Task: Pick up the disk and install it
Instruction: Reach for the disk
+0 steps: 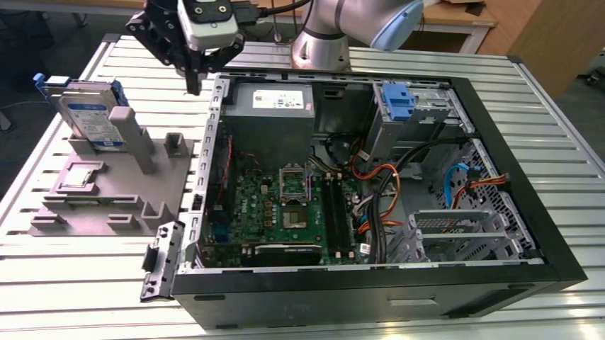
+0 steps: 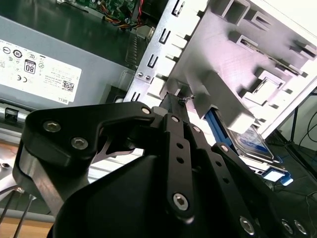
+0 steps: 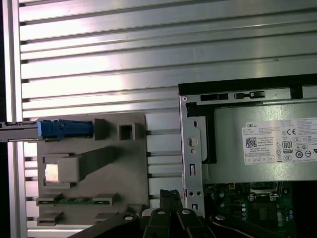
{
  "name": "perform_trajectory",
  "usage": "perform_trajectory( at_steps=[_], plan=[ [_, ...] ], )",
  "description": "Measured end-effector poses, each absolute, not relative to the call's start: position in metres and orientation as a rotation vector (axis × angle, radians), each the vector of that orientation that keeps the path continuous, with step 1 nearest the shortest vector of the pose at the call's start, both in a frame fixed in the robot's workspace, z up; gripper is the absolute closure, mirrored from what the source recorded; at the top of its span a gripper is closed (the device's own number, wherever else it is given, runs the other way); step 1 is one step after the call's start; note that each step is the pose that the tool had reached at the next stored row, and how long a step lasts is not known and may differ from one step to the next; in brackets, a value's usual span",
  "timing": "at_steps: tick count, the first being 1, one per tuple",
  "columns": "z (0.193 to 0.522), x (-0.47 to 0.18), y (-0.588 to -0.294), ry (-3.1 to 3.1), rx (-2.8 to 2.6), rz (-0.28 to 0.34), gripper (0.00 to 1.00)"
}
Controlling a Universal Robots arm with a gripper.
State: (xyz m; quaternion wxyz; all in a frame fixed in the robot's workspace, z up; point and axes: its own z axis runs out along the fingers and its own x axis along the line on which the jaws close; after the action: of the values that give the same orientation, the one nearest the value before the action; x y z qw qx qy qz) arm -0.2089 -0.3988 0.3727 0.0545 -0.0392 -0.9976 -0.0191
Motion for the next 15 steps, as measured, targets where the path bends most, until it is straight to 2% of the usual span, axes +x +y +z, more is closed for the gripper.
perform_trajectory(
  at_steps=[15],
  plan=[
    [0.3719, -0.2106, -0.3989, -3.023, -0.119, -0.057, 0.90]
  ],
)
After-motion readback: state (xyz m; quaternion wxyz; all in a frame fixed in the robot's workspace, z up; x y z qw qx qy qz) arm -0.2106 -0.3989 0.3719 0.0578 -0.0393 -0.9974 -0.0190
